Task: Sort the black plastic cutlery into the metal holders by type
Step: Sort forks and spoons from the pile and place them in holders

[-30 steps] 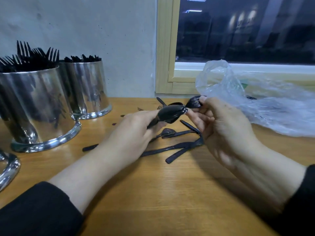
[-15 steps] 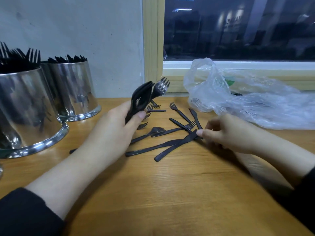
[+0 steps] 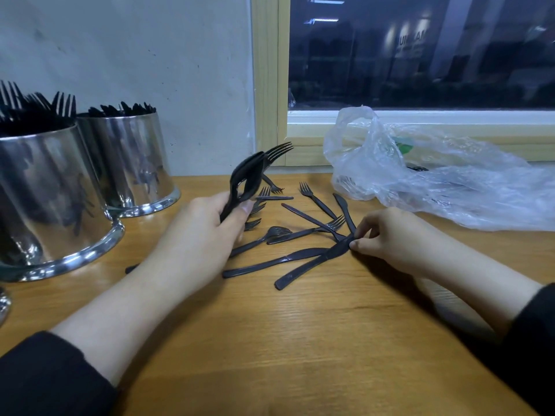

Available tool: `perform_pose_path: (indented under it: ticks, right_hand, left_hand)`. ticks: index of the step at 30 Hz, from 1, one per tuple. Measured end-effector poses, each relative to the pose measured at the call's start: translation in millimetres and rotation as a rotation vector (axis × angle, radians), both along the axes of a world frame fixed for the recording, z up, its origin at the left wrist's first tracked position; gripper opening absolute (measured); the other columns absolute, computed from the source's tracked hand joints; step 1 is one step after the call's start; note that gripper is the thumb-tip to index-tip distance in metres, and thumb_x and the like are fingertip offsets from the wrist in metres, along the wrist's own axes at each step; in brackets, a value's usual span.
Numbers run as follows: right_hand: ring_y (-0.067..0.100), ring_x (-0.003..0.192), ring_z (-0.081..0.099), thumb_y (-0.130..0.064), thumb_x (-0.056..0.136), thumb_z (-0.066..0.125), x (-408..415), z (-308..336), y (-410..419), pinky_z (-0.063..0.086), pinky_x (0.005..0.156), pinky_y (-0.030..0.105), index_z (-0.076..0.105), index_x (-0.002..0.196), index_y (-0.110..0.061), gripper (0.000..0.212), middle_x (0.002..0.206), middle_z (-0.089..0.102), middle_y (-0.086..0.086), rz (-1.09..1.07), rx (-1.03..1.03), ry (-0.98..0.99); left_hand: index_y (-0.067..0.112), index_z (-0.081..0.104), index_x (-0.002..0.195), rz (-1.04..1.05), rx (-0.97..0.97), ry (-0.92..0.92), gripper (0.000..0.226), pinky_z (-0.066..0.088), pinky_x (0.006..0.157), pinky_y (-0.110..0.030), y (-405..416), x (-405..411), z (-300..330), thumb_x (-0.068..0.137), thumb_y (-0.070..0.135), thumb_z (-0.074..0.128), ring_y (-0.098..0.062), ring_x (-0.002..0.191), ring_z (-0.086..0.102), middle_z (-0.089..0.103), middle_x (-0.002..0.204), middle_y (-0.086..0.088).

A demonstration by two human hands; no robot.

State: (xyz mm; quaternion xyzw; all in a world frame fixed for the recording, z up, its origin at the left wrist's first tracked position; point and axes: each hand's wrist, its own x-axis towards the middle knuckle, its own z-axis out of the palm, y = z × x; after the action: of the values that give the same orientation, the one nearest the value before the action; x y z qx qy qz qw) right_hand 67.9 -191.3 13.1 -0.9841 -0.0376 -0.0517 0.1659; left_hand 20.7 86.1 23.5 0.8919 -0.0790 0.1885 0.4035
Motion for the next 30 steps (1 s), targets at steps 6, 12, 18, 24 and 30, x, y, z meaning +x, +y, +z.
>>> perform_pose_path:
  ticks: [6,12,18,24,30]
  right_hand:
    - [0.015,0.082,0.062,-0.049,0.085,0.071,3.9,-1.1,-0.5,0.041,0.062,0.027,0.068,0.097,-0.033,0.02,0.091,0.068,-0.003,0.009,-0.02,0.002]
    - [0.013,0.071,0.063,-0.045,0.086,0.072,6.4,-1.7,-2.7,0.044,0.06,0.028,0.065,0.088,-0.031,0.016,0.079,0.069,-0.003,0.009,0.031,-0.007]
    - [0.016,0.058,0.063,-0.035,0.09,0.069,10.5,-4.3,-8.9,0.042,0.053,0.028,0.066,0.079,-0.027,0.014,0.067,0.067,-0.003,-0.003,0.142,-0.078]
    - [0.007,0.07,0.058,-0.031,0.093,0.065,-2.4,11.5,-5.0,0.04,0.059,0.027,0.066,0.086,-0.028,0.008,0.078,0.062,-0.009,0.065,0.28,-0.472]
    - [0.012,0.068,0.061,-0.026,0.091,0.068,-24.2,12.5,20.7,0.043,0.06,0.015,0.07,0.09,-0.031,0.005,0.073,0.064,-0.014,0.368,0.456,-0.556]
  left_hand:
    - [0.034,0.059,0.097,-0.032,-0.077,-0.017,0.013,0.04,0.05,-0.027,-1.0,-3.1,5.5,0.104,0.035,0.048,-0.006,0.044,0.043,0.071,0.072,0.003]
    - [0.02,0.068,0.076,0.033,-0.142,-0.013,0.034,0.032,0.051,-0.027,-2.0,-3.6,5.2,0.103,0.032,0.052,-0.004,0.038,0.04,0.053,0.045,0.012]
    - [0.023,0.072,0.071,0.024,-0.227,0.024,0.038,0.032,0.052,-0.031,2.7,0.6,1.1,0.102,0.036,0.054,-0.015,0.045,0.037,0.046,0.043,0.007]
    - [0.027,0.069,0.079,0.041,-0.249,-0.051,0.025,0.046,0.059,-0.033,3.6,0.0,3.8,0.1,0.034,0.058,-0.013,0.048,0.054,0.075,0.074,-0.003]
    - [0.022,0.072,0.088,0.002,-0.335,0.011,0.014,0.052,0.065,-0.015,1.0,0.9,3.0,0.098,0.026,0.064,-0.009,0.073,0.074,0.078,0.081,0.01]
